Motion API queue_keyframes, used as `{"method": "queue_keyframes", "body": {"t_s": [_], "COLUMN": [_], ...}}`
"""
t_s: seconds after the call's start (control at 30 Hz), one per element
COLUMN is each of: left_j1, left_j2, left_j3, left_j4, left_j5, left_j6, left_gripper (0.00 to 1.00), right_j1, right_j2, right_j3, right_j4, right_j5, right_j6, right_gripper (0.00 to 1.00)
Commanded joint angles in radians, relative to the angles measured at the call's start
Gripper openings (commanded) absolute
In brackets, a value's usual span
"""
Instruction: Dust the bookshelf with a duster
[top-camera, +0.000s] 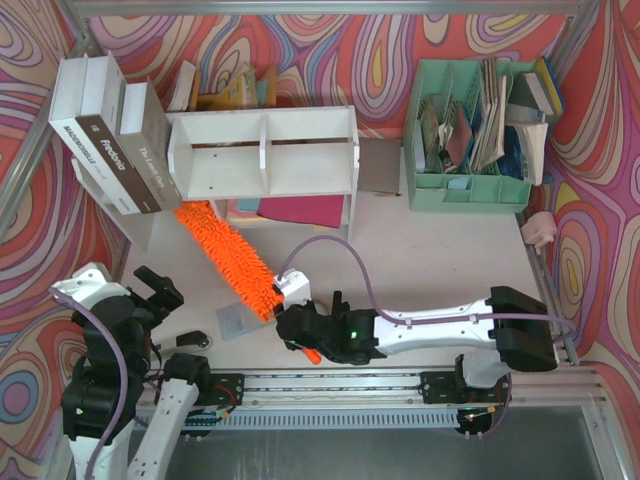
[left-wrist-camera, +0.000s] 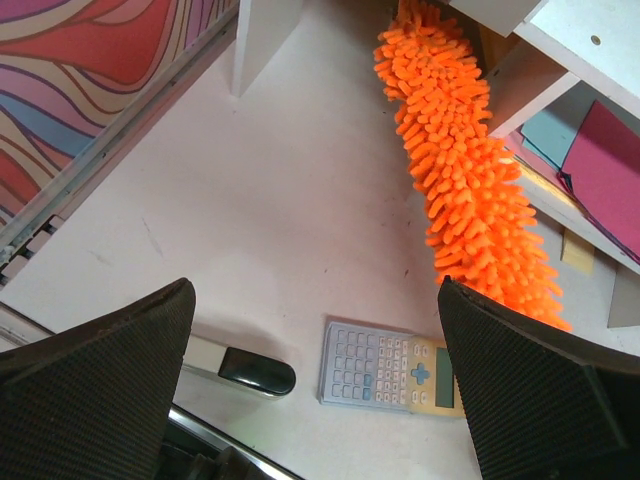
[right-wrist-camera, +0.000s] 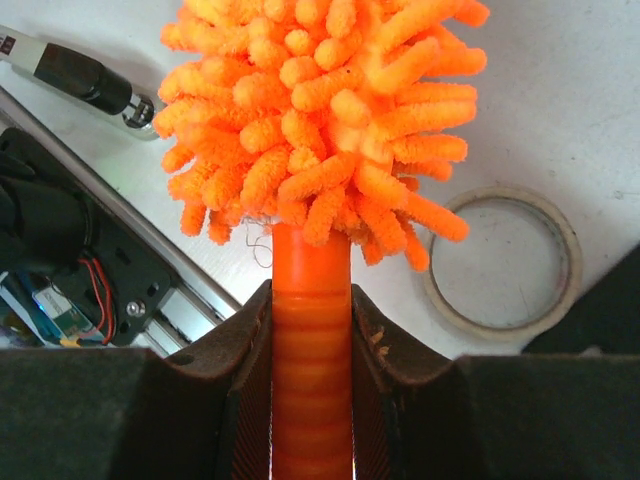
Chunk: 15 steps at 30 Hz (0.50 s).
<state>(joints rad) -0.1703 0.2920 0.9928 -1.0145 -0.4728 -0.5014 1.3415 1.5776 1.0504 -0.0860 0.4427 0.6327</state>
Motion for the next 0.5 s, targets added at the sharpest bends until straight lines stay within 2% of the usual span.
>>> {"method": "queue_keyframes", "body": {"t_s": [0.0, 0.3, 0.47], "left_j1": [0.003, 0.003, 0.003], "left_j2": [0.006, 0.006, 0.007], "left_j3": [-0.009, -0.008, -0.008], "left_j4": [0.005, 0.005, 0.005], "left_j5": [-0.021, -0.018, -0.019], "left_j6": [-0.007, -0.006, -0.006], "left_gripper": [0.98, 0.98, 0.98], "right_j1": [-0.002, -0.012, -0.018], "right_j2": [-0.076, -0.046, -0.068], "right_j3": [-0.041, -0.108, -0.123], "right_j4": [-0.045, -0.04, -0.055], "right_j5": [0.085, -0.065, -0.066], "right_j6": [-0.025, -0.138, -0.168], "right_gripper": [0.0, 0.0, 0.0]}}
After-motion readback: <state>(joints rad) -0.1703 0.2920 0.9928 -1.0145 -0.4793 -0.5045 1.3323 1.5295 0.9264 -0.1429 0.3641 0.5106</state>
